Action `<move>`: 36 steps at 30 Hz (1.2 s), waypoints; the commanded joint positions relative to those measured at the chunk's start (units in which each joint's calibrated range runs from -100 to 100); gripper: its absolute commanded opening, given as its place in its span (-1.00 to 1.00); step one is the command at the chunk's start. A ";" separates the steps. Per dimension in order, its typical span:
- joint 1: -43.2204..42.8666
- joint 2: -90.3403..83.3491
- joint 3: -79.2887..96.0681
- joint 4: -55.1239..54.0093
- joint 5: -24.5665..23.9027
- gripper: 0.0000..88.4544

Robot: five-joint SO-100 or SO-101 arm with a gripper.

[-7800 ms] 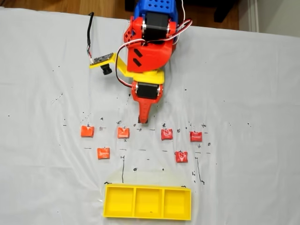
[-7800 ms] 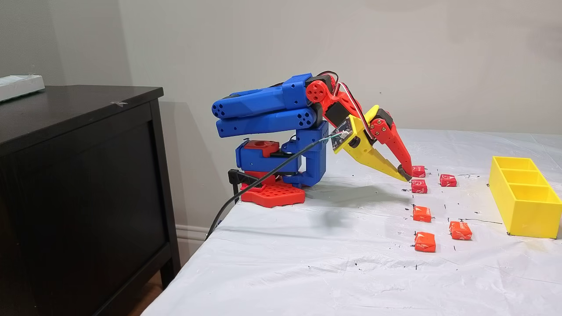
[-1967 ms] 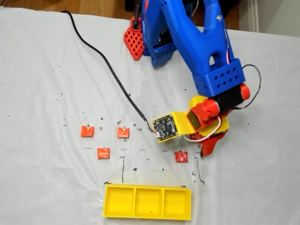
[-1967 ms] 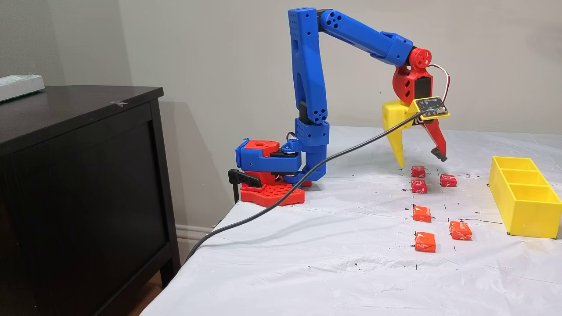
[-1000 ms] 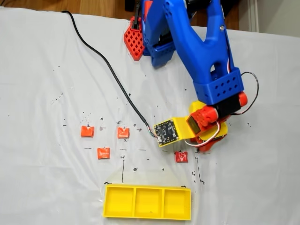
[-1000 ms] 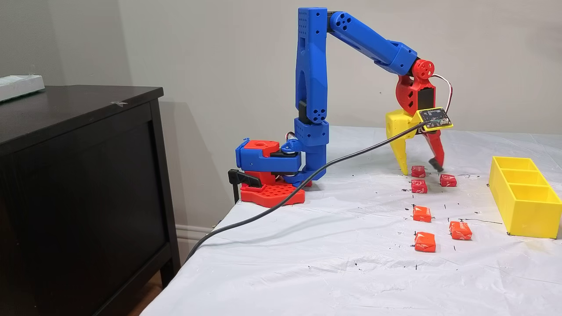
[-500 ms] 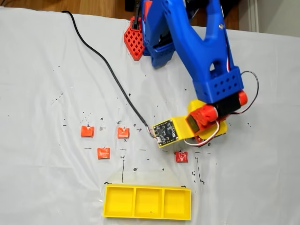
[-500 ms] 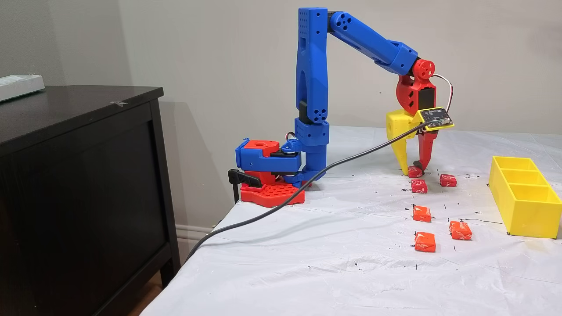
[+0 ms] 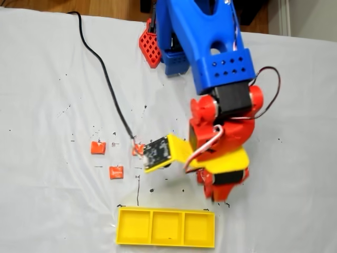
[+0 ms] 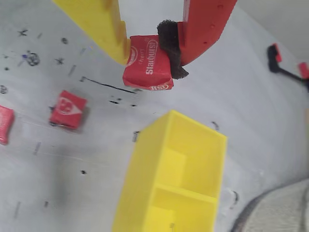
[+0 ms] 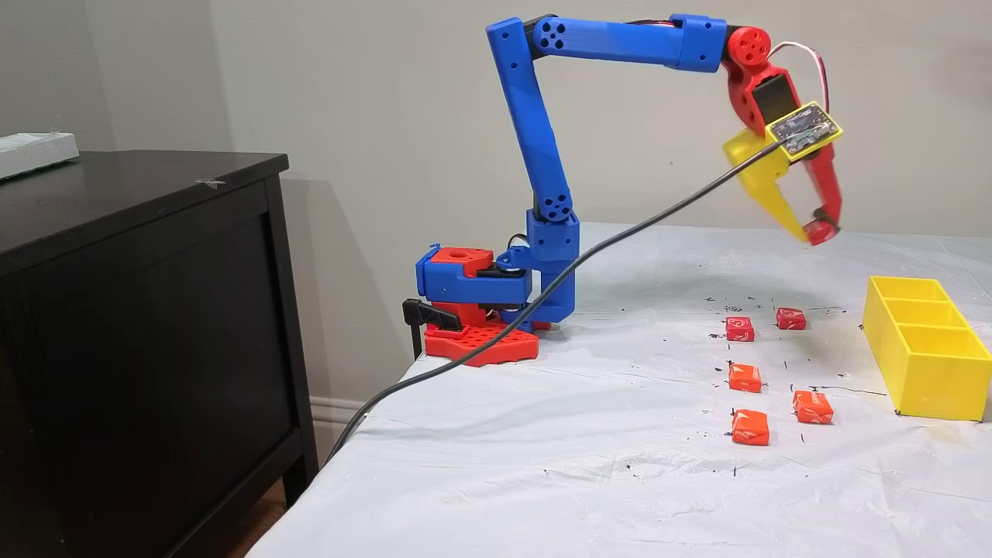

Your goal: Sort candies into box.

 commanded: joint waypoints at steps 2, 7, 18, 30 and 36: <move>2.85 2.67 -9.60 -5.52 -3.52 -1.00; 3.12 7.42 -11.33 -9.70 -3.96 -1.00; 2.49 15.39 -14.98 -10.27 -4.25 -1.00; 1.77 18.36 -16.16 -8.55 -3.71 -1.00; 1.59 18.62 -16.43 -8.80 -3.32 -0.82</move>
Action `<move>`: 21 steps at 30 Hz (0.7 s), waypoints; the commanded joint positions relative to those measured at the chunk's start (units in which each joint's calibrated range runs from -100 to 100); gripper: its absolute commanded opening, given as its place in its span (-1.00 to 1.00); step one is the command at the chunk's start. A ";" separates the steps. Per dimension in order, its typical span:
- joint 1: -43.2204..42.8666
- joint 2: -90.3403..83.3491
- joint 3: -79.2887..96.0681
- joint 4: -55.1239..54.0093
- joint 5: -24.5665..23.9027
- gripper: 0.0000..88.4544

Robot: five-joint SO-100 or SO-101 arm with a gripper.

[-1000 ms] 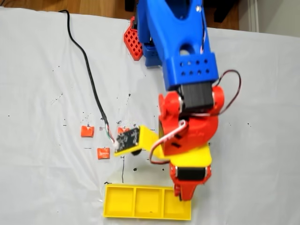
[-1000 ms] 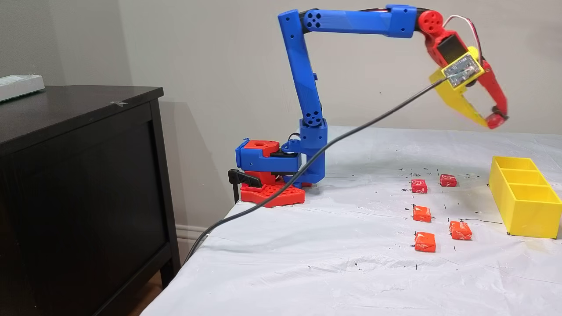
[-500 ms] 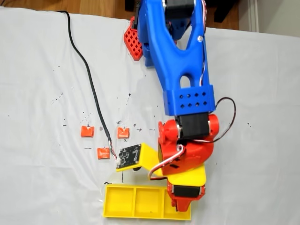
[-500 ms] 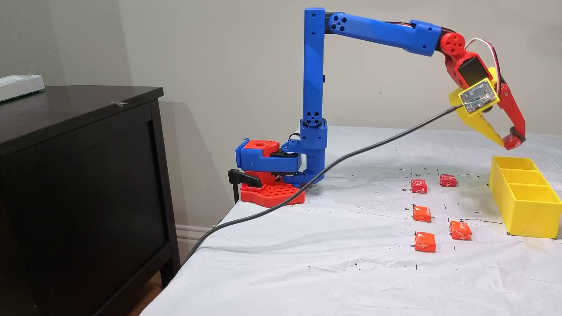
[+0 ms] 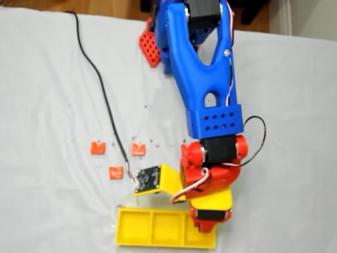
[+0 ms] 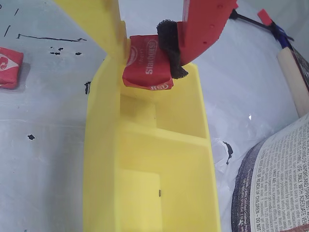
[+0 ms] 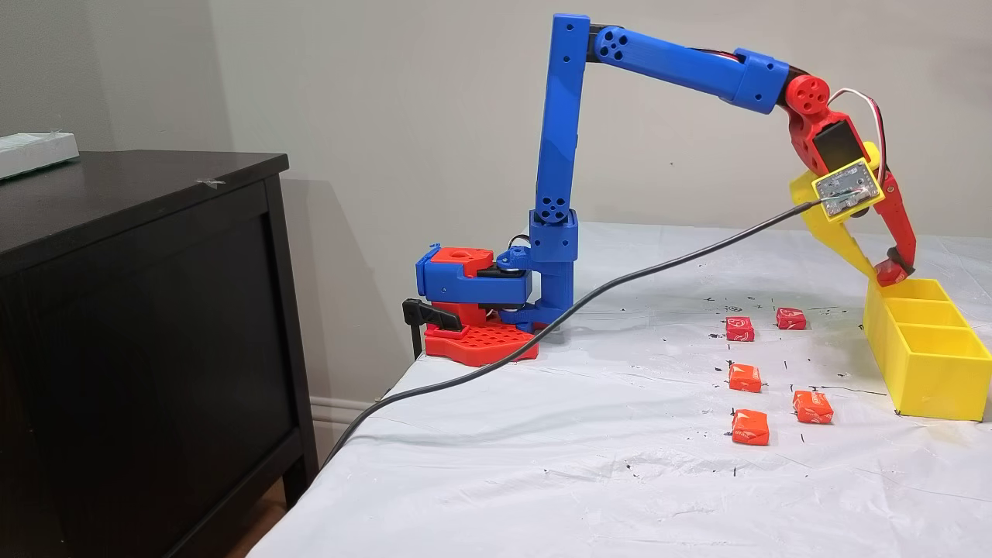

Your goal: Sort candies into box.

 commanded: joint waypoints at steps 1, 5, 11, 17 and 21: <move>-0.99 -1.77 -6.77 -0.15 0.78 -0.75; -0.99 -1.86 -6.77 0.10 0.73 -0.54; -0.99 -2.45 -6.86 0.59 0.68 -0.48; -0.99 -4.15 -6.86 2.31 0.83 -0.59; -1.35 -6.69 -6.13 4.36 1.47 -0.93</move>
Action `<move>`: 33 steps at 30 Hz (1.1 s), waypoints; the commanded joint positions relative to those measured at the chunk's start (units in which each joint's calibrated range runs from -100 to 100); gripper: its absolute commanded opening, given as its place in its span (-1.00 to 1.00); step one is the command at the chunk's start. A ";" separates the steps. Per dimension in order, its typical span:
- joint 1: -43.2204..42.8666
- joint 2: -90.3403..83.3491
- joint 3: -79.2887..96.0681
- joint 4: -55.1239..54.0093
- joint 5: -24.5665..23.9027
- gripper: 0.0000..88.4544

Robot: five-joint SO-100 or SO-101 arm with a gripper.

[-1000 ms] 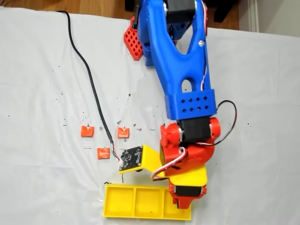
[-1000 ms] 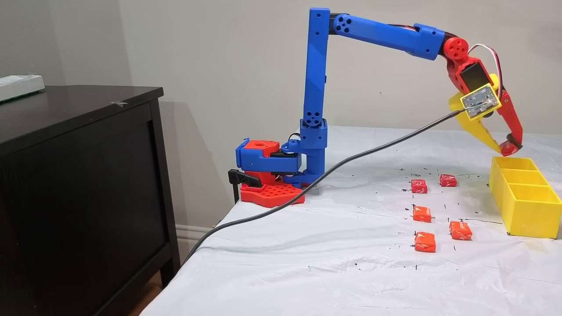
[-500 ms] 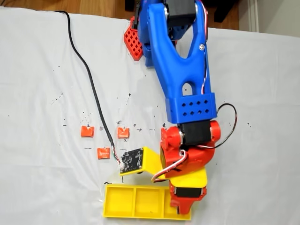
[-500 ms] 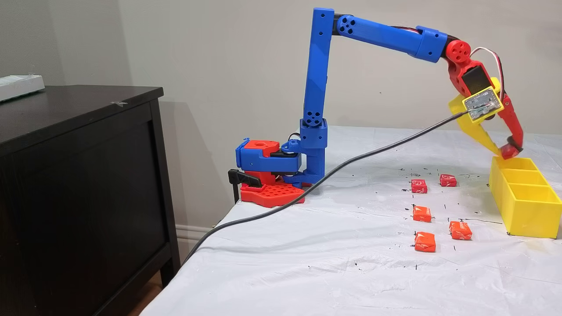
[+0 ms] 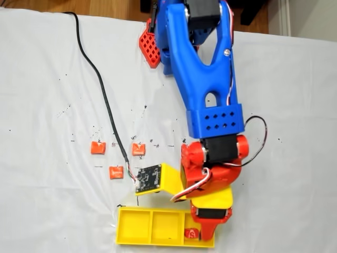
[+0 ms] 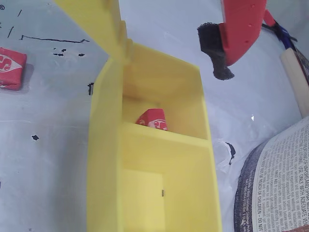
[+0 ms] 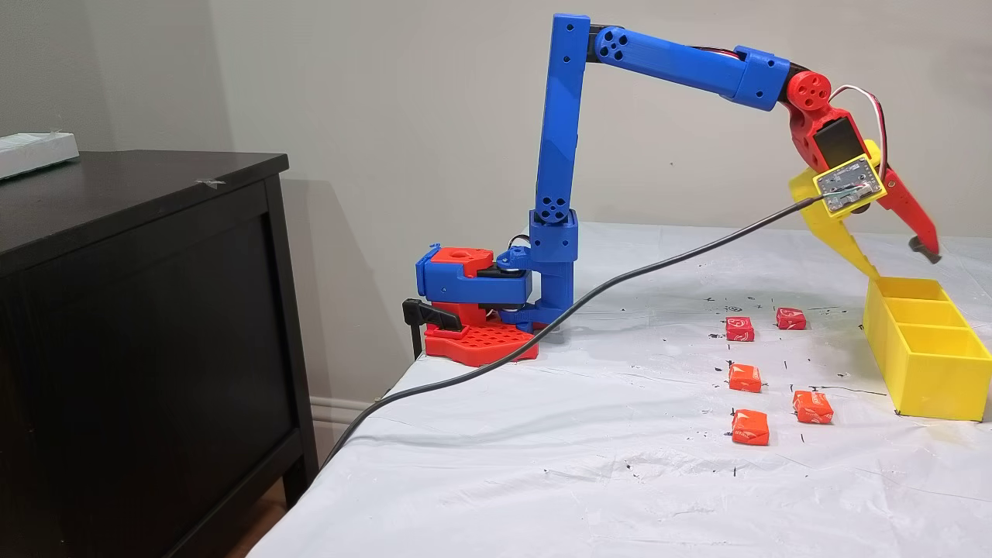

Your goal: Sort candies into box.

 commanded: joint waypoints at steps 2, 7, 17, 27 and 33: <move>-1.05 -7.80 -5.10 2.89 1.03 -1.00; -1.78 -9.58 -5.64 8.13 1.61 -1.00; -5.04 -10.17 -3.64 20.41 3.76 -0.99; -5.22 -5.51 -3.28 21.89 4.93 -0.48; -5.04 -4.23 -0.73 21.48 7.47 -0.50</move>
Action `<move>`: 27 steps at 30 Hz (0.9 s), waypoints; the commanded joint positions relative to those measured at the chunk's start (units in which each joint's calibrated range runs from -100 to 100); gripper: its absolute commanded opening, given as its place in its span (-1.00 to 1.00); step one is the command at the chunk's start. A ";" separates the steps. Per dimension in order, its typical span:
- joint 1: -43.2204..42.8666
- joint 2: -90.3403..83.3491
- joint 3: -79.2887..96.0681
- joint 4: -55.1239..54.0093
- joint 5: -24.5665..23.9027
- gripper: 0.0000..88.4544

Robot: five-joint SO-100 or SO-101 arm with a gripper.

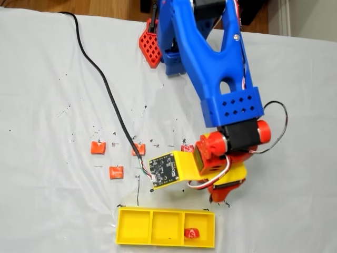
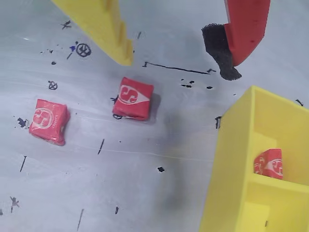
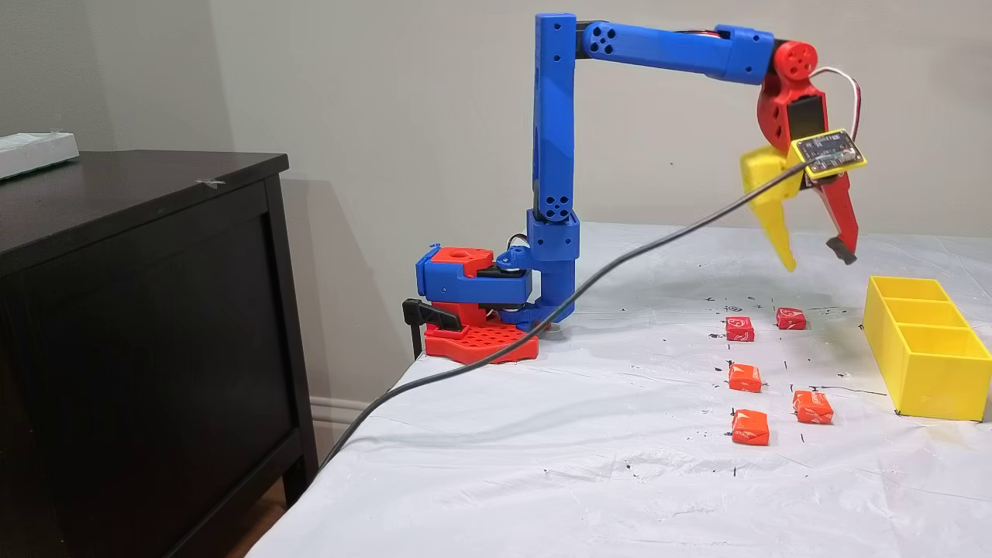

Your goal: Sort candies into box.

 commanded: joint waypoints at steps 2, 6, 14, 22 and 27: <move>-0.24 0.85 -0.20 -0.52 1.71 -0.50; -0.06 2.63 -0.29 -0.27 1.86 -0.48; -0.06 5.68 0.16 -0.76 1.95 -0.41; -0.24 7.46 0.25 -2.24 1.66 -0.40; -0.60 9.58 0.25 -3.06 1.47 -0.40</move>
